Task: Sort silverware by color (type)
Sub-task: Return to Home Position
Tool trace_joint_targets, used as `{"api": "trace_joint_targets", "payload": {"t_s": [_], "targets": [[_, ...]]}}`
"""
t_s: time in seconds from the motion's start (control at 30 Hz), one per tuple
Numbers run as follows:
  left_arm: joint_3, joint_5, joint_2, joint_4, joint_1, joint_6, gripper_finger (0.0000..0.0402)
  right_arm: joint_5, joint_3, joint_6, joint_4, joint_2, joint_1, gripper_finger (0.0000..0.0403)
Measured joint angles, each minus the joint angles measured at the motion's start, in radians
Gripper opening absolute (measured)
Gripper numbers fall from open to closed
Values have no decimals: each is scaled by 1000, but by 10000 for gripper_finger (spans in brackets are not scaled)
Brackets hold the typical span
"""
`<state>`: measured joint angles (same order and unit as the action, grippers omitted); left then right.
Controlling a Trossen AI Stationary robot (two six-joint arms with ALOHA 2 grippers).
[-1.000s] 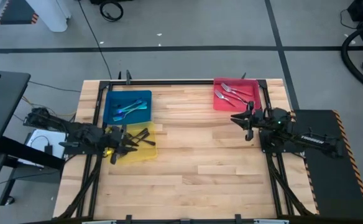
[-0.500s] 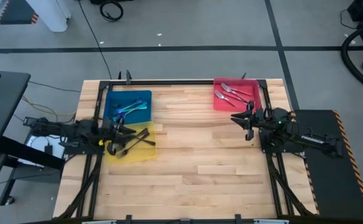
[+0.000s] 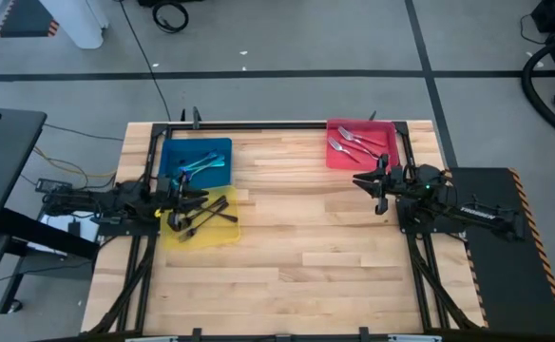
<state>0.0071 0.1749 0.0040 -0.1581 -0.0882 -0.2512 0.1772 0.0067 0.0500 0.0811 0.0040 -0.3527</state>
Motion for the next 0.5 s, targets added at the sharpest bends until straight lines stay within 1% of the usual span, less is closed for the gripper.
{"api": "trace_joint_targets", "payload": {"t_s": [0.23,0.5], "targets": [[0,0,0,0,30,0,91,0,0,0,0,0,0,78],[0,0,1,-1,30,0,91,0,0,0,0,0,0,78]]}}
